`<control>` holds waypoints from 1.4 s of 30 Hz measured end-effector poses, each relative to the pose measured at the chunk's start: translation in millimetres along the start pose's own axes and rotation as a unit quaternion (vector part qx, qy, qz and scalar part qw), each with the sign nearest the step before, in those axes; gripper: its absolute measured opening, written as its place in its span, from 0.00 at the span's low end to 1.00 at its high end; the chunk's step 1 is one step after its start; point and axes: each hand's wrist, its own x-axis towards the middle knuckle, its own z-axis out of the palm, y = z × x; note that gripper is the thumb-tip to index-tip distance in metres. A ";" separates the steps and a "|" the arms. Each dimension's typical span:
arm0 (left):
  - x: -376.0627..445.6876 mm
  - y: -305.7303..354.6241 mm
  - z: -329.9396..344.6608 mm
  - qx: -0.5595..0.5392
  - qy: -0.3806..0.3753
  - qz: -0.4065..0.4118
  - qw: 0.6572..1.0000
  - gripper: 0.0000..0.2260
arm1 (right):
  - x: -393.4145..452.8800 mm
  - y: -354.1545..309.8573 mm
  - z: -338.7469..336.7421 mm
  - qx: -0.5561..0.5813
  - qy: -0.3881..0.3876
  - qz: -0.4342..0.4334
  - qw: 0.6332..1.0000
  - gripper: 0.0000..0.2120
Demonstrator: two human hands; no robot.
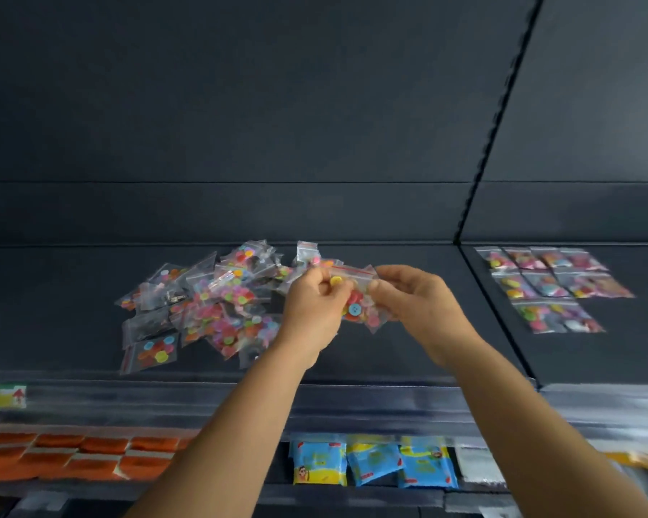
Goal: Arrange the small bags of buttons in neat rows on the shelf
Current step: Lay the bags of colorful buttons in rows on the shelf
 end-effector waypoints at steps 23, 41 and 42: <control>-38.1 41.0 343.6 0.082 -0.050 -0.027 0.995 0.00 | -7.3 100.7 -356.6 -0.120 0.202 0.048 0.971 0.04; -39.9 24.7 403.5 0.449 -0.055 0.229 0.862 0.14 | -6.3 135.7 -392.4 -0.375 0.111 -0.058 0.919 0.13; -42.3 22.4 402.1 0.463 -0.098 0.245 0.846 0.12 | -9.2 136.4 -393.1 -0.393 0.081 -0.083 0.912 0.09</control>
